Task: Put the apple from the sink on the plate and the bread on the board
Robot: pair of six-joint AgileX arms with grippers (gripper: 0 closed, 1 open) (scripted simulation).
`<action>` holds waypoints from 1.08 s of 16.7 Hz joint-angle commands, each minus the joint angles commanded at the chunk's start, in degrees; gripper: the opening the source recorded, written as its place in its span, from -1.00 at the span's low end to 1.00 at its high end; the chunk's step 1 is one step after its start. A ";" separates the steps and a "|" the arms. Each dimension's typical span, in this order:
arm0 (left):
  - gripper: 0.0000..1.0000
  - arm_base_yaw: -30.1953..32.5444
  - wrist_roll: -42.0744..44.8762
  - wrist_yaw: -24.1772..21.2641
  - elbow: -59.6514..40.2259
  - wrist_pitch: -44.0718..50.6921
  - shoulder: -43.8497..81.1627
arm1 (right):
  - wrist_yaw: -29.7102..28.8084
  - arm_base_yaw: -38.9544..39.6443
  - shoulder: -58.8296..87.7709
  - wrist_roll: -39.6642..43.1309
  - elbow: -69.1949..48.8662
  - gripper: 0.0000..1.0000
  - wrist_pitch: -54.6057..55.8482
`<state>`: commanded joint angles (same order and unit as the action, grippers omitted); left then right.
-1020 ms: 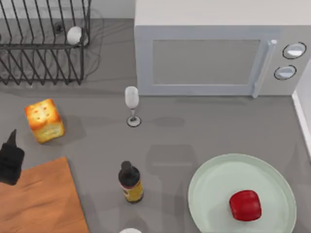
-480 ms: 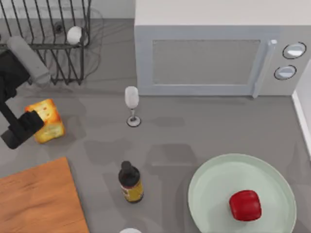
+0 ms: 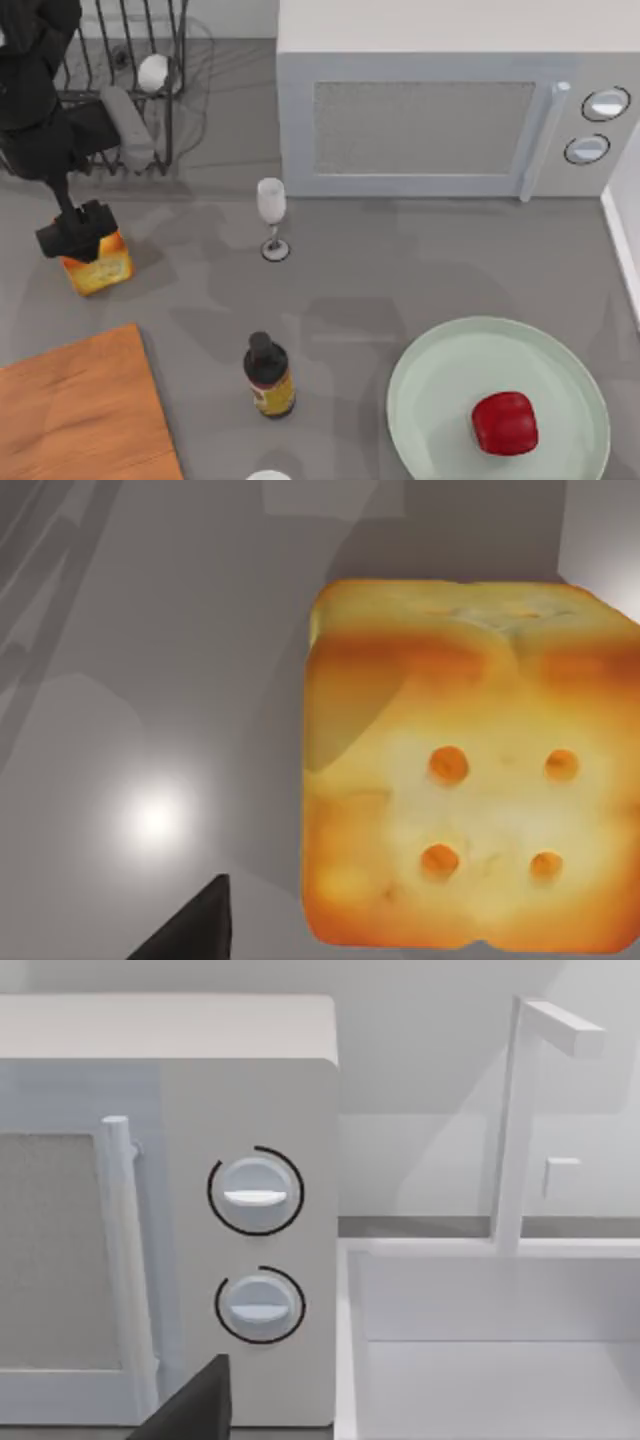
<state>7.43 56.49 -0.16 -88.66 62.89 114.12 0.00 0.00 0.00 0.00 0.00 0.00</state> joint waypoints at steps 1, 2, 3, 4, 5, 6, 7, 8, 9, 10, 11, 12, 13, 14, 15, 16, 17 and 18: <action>1.00 0.00 0.39 0.05 -1.52 0.84 1.57 | 0.00 0.00 0.00 0.00 0.00 1.00 0.00; 1.00 0.00 0.60 0.07 -2.46 1.37 2.54 | 0.00 0.00 0.00 0.00 0.00 1.00 0.00; 1.00 0.00 0.67 0.09 -2.82 1.58 2.91 | 0.00 0.00 0.00 0.00 0.00 1.00 0.00; 1.00 0.00 0.67 0.09 -2.82 1.58 2.91 | 0.00 0.00 0.00 0.00 0.00 1.00 0.00; 1.00 0.00 0.67 0.09 -2.82 1.58 2.91 | 0.00 0.00 0.00 0.00 0.00 1.00 0.00; 1.00 0.00 0.67 0.09 -2.82 1.58 2.91 | 0.00 0.00 0.00 0.00 0.00 1.00 0.00; 1.00 -0.26 0.62 0.08 -2.67 1.45 2.76 | 0.00 0.00 0.00 0.00 0.00 1.00 0.00; 1.00 -0.22 0.65 0.08 -2.48 1.25 2.84 | 0.00 0.00 0.00 0.00 0.00 1.00 0.00; 1.00 -0.14 0.70 0.08 -1.83 0.46 3.13 | 0.00 0.00 0.00 0.00 0.00 1.00 0.00; 1.00 -0.10 0.73 0.08 -0.86 -0.89 3.63 | 0.00 0.00 0.00 0.00 0.00 1.00 0.00; 1.00 -0.09 0.75 0.08 0.31 -2.82 4.30 | 0.00 0.00 0.00 0.00 0.00 1.00 0.00; 1.00 -0.11 0.74 0.07 1.60 -5.15 5.07 | 0.00 0.00 0.00 0.00 0.00 1.00 0.00; 1.00 -0.10 0.75 0.06 2.96 -7.59 5.84 | 0.00 0.00 0.00 0.00 0.00 1.00 0.00; 1.00 -0.10 0.76 0.06 4.25 -9.72 6.57 | 0.00 0.00 0.00 0.00 0.00 1.00 0.00; 1.00 -0.10 0.77 0.05 5.31 -11.25 7.22 | 0.00 0.00 0.00 0.00 0.00 1.00 0.00; 1.00 -0.09 0.81 0.05 6.00 -12.17 7.71 | 0.00 0.00 0.00 0.00 0.00 1.00 0.00; 1.00 -0.09 0.83 0.05 6.24 -12.48 7.91 | 0.00 0.00 0.00 0.00 0.00 1.00 0.00; 1.00 -0.09 0.83 0.05 6.24 -12.48 7.91 | 0.00 0.00 0.00 0.00 0.00 1.00 0.00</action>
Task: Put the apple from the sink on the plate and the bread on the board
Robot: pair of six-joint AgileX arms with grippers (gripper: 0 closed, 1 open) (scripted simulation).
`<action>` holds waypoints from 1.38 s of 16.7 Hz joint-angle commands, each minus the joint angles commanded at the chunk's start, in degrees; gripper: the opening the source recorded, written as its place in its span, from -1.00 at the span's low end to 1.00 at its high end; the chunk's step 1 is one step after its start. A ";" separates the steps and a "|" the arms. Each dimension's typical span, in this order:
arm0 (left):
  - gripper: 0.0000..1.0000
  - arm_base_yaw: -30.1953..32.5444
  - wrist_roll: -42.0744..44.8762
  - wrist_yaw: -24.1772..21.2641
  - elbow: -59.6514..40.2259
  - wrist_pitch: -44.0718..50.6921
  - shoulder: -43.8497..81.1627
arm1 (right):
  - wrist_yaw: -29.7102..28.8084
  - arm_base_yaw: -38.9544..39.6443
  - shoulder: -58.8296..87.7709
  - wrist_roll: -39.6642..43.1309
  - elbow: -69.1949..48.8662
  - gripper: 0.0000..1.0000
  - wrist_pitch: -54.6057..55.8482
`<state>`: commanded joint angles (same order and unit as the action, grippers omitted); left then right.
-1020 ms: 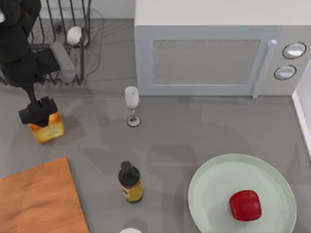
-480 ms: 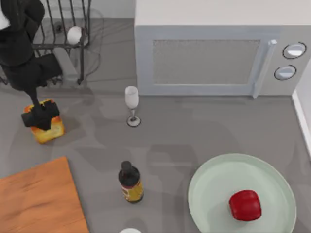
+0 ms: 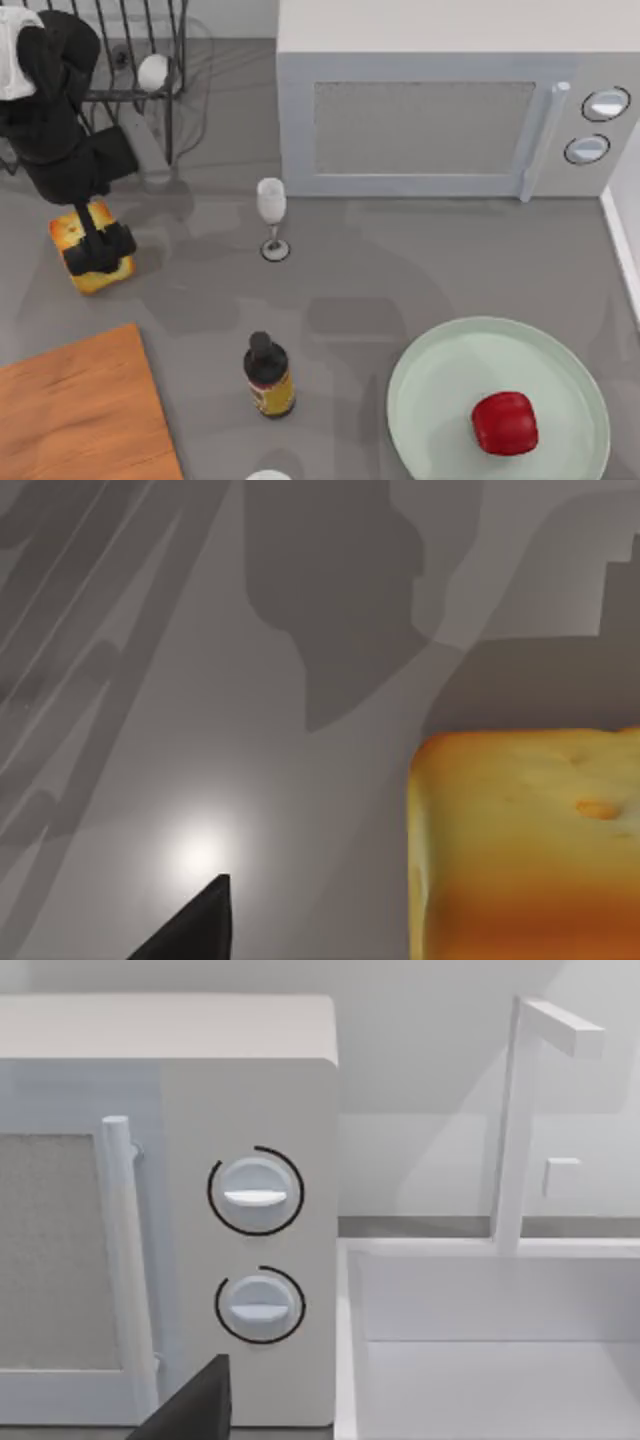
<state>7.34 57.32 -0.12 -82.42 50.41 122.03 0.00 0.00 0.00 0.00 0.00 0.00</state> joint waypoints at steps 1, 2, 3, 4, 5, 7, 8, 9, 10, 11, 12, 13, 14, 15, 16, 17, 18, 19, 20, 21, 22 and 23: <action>1.00 0.00 0.00 0.00 0.00 0.00 0.00 | 0.00 0.00 0.00 0.00 0.00 1.00 0.00; 1.00 0.00 0.00 0.00 0.00 0.00 0.00 | 0.00 0.00 0.00 0.00 0.00 1.00 0.00; 0.85 0.00 0.00 0.00 0.00 0.00 0.00 | 0.00 0.00 0.00 0.00 0.00 1.00 0.00; 0.70 0.00 0.00 0.00 0.00 0.00 0.00 | 0.00 0.00 0.00 0.00 0.00 1.00 0.00; 0.55 0.00 0.00 0.00 0.00 0.00 0.00 | 0.00 0.00 0.00 0.00 0.00 1.00 0.00; 0.25 0.00 0.00 0.00 0.00 0.00 0.00 | 0.00 0.00 0.00 0.00 0.00 1.00 0.00; 0.10 0.00 0.00 0.00 0.00 0.00 0.00 | 0.00 0.00 0.00 0.00 0.00 1.00 0.00; -0.06 0.00 0.00 0.00 0.00 0.00 0.00 | 0.00 0.00 0.00 0.00 0.00 1.00 0.00; -0.21 0.00 0.00 0.00 0.00 0.00 0.00 | 0.00 0.00 0.00 0.00 0.00 1.00 0.00; -0.36 0.00 0.00 0.00 0.00 0.00 0.00 | 0.00 0.00 0.00 0.00 0.00 1.00 0.00; -0.51 0.00 0.00 0.00 0.00 0.00 0.00 | 0.00 0.00 0.00 0.00 0.00 1.00 0.00; -0.66 0.00 0.00 0.00 0.00 0.00 0.00 | 0.00 0.00 0.00 0.00 0.00 1.00 0.00; -0.81 0.00 0.00 0.00 0.00 0.00 0.00 | 0.00 0.00 0.00 0.00 0.00 1.00 0.00; -0.96 0.00 0.00 0.00 0.00 0.00 0.00 | 0.00 0.00 0.00 0.00 0.00 1.00 0.00; -1.00 0.00 0.00 0.00 0.00 0.00 0.00 | 0.00 0.00 0.00 0.00 0.00 1.00 0.00; -1.00 0.00 0.00 0.00 0.00 0.00 0.00 | 0.00 0.00 0.00 0.00 0.00 1.00 0.00; -1.00 0.00 0.00 0.00 0.00 0.00 0.00 | 0.00 0.00 0.00 0.00 0.00 1.00 0.00; -1.00 0.00 0.00 0.00 0.00 0.00 0.00 | 0.00 0.00 0.00 0.00 0.00 1.00 0.00; -1.00 0.00 0.00 0.00 0.00 0.00 0.00 | 0.00 0.00 0.00 0.00 0.00 1.00 0.00; -1.00 0.00 0.00 0.00 0.00 0.00 0.00 | 0.00 0.00 0.00 0.00 0.00 1.00 0.00; -1.00 0.00 0.00 0.00 0.00 0.00 0.00 | 0.00 0.00 0.00 0.00 0.00 1.00 0.00; -1.00 0.00 0.00 0.00 0.00 0.00 0.00 | 0.00 0.00 0.00 0.00 0.00 1.00 0.00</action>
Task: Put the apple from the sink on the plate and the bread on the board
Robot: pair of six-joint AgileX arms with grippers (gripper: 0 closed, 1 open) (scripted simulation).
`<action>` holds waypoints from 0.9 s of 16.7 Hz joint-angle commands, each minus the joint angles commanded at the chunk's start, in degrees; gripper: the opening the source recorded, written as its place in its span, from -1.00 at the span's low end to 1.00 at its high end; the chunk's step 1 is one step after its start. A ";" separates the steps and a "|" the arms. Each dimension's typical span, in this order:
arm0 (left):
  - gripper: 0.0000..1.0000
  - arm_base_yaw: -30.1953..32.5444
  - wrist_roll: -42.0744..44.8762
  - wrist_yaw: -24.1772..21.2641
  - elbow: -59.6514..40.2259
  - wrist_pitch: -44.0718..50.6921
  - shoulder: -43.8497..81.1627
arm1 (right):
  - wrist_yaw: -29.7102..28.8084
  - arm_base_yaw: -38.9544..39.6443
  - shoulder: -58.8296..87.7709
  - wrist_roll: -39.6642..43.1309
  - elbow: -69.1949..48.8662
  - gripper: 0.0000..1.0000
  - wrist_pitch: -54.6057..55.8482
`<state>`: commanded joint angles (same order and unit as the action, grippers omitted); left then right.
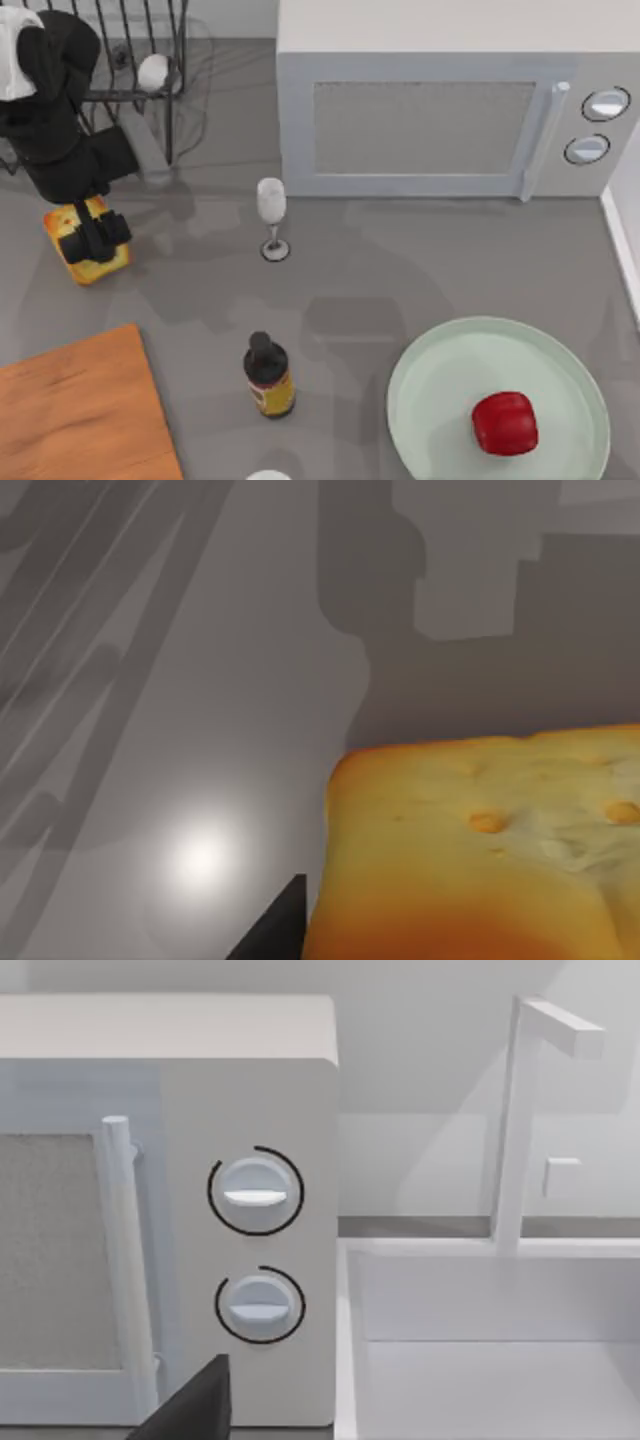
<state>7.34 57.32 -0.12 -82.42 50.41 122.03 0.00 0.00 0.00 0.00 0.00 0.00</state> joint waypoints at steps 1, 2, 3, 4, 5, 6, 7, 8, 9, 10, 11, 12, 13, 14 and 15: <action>-1.00 -0.11 0.09 0.02 -1.30 -1.09 -3.19 | 0.00 0.00 0.00 0.00 0.00 1.00 0.00; -1.00 -0.09 0.12 0.02 -1.48 -0.95 -3.28 | 0.00 0.00 0.00 0.00 0.00 1.00 0.00; -1.00 -0.06 0.23 0.03 -2.24 -0.26 -3.49 | 0.00 0.00 0.00 0.00 0.00 1.00 0.00; -1.00 -0.04 0.28 0.04 -3.54 0.98 -3.74 | 0.00 0.00 0.00 0.00 0.00 1.00 0.00; -1.00 -0.03 0.27 0.04 -5.31 2.75 -4.11 | 0.00 0.00 0.00 0.00 0.00 1.00 0.00; -1.00 -0.02 0.21 0.05 -7.38 5.04 -4.51 | 0.00 0.00 0.00 0.00 0.00 1.00 0.00; -1.00 -0.01 0.20 0.05 -9.23 7.91 -4.85 | 0.00 0.00 0.00 0.00 0.00 1.00 0.00; -1.00 0.00 0.17 0.05 -10.76 11.23 -4.93 | 0.00 0.00 0.00 0.00 0.00 1.00 0.00; -1.00 0.01 0.15 0.05 -12.56 14.20 -5.14 | 0.00 0.00 0.00 0.00 0.00 1.00 0.00; -1.00 0.03 0.17 0.06 -14.57 16.57 -5.53 | 0.00 0.00 0.00 0.00 0.00 1.00 0.00; -1.00 0.05 0.13 0.07 -16.26 18.30 -6.11 | 0.00 0.00 0.00 0.00 0.00 1.00 0.00; -1.00 0.05 0.02 0.07 -17.48 19.44 -6.82 | 0.00 0.00 0.00 0.00 0.00 1.00 0.00; -1.00 0.05 -0.11 0.07 -18.10 19.97 -7.36 | 0.00 0.00 0.00 0.00 0.00 1.00 0.00; -1.00 0.05 -0.12 0.07 -18.19 20.04 -7.44 | 0.00 0.00 0.00 0.00 0.00 1.00 0.00; -1.00 0.05 -0.12 0.07 -18.19 20.04 -7.44 | 0.00 0.00 0.00 0.00 0.00 1.00 0.00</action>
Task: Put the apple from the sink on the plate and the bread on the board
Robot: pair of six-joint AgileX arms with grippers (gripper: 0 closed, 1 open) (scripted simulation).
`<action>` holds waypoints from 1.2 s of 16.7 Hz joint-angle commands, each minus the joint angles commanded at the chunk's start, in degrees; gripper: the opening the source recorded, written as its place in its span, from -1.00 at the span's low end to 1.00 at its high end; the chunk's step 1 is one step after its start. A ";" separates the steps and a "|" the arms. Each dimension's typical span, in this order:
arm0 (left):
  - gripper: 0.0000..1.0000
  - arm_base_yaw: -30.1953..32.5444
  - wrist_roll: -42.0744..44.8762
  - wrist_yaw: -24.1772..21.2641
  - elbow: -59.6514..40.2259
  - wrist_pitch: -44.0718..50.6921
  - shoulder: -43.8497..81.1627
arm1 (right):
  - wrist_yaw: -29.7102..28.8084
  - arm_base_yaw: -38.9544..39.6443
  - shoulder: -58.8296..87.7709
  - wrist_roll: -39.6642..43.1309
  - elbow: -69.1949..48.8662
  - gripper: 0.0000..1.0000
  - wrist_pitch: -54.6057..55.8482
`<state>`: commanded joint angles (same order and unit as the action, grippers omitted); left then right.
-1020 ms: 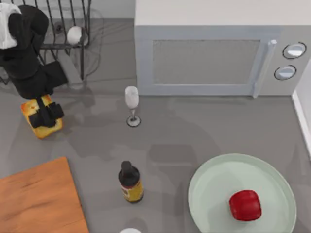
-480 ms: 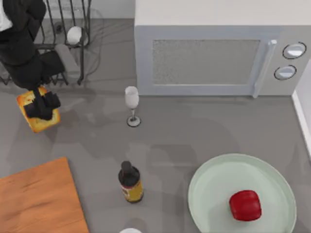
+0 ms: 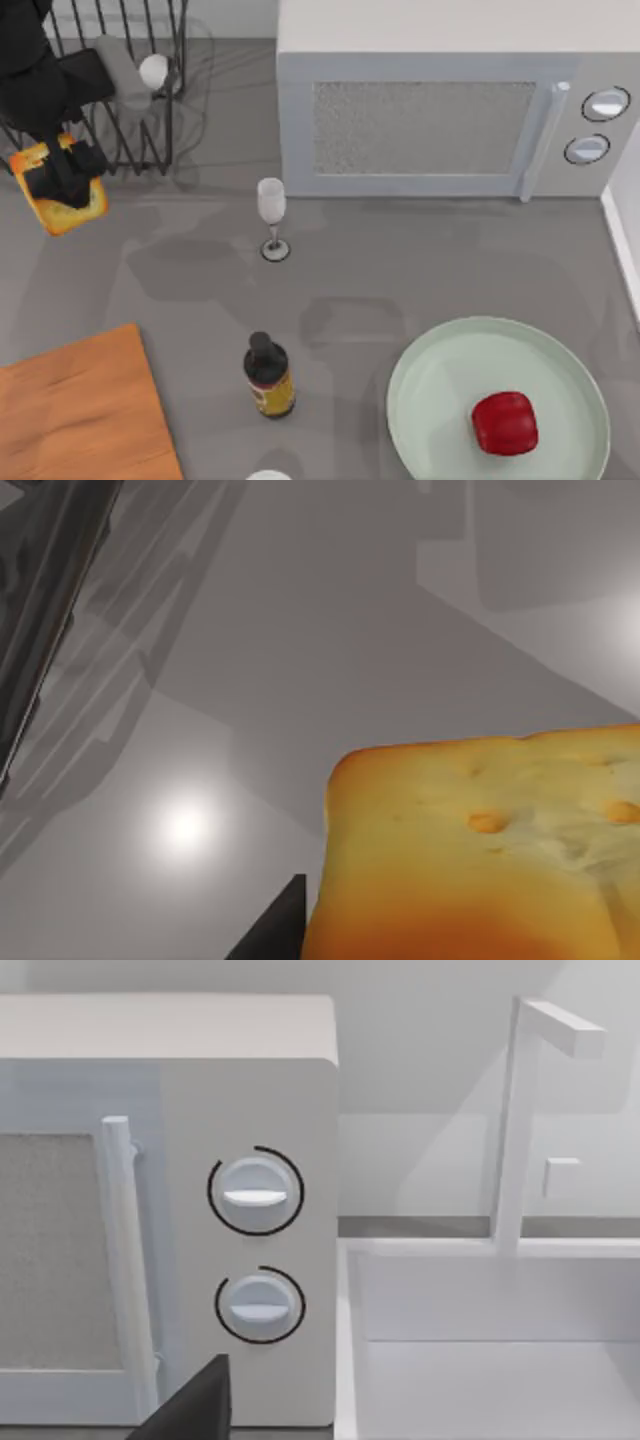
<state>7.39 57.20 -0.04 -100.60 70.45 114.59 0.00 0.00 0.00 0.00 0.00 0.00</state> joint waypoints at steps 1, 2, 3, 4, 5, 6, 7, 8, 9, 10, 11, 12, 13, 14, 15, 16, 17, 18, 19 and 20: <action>-1.00 0.00 0.00 0.00 0.00 0.00 0.00 | 0.00 0.00 0.00 0.00 0.00 1.00 0.00; -1.00 -0.06 -0.56 -0.40 1.07 0.40 0.56 | 0.00 0.00 0.00 0.00 0.00 1.00 0.00; -1.00 -0.06 -0.56 -0.40 1.07 0.40 0.56 | 0.00 0.00 0.00 0.00 0.00 1.00 0.00; -1.00 0.01 -1.11 -0.39 1.15 0.49 0.53 | 0.00 0.00 0.00 0.00 0.00 1.00 0.00; -1.00 0.14 -2.23 -0.37 1.32 0.66 0.47 | 0.00 0.00 0.00 0.00 0.00 1.00 0.00; -1.00 0.29 -3.95 -0.34 1.57 0.90 0.36 | 0.00 0.00 0.00 0.00 0.00 1.00 0.00; -1.00 0.46 -6.25 -0.29 1.93 1.17 0.18 | 0.00 0.00 0.00 0.00 0.00 1.00 0.00; -1.00 0.64 -9.14 -0.24 2.40 1.48 -0.09 | 0.00 0.00 0.00 0.00 0.00 1.00 0.00; -1.00 0.83 -12.60 -0.18 3.02 1.81 -0.46 | 0.00 0.00 0.00 0.00 0.00 1.00 0.00; -1.00 1.01 -16.63 -0.10 3.79 2.15 -0.94 | 0.00 0.00 0.00 0.00 0.00 1.00 0.00; -1.00 1.18 -21.20 -0.02 4.75 2.46 -1.57 | 0.00 0.00 0.00 0.00 0.00 1.00 0.00; -1.00 1.34 -26.26 0.06 5.92 2.75 -2.36 | 0.00 0.00 0.00 0.00 0.00 1.00 0.00; -1.00 1.50 -31.81 0.16 7.30 2.99 -3.30 | 0.00 0.00 0.00 0.00 0.00 1.00 0.00; -1.00 1.66 -37.77 0.25 8.90 3.19 -4.39 | 0.00 0.00 0.00 0.00 0.00 1.00 0.00; -1.00 1.82 -44.11 0.36 10.69 3.35 -5.61 | 0.00 0.00 0.00 0.00 0.00 1.00 0.00; -1.00 1.99 -50.81 0.46 12.64 3.50 -6.93 | 0.00 0.00 0.00 0.00 0.00 1.00 0.00; -1.00 2.16 -57.85 0.56 14.71 3.64 -8.32 | 0.00 0.00 0.00 0.00 0.00 1.00 0.00; -1.00 2.34 -65.15 0.67 16.89 3.77 -9.76 | 0.00 0.00 0.00 0.00 0.00 1.00 0.00; -1.00 2.52 -72.63 0.78 19.15 3.88 -11.26 | 0.00 0.00 0.00 0.00 0.00 1.00 0.00; -1.00 2.71 -80.20 0.88 21.44 3.98 -12.80 | 0.00 0.00 0.00 0.00 0.00 1.00 0.00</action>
<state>10.10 -23.00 0.84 -79.16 74.43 101.79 0.00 0.00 0.00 0.00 0.00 0.00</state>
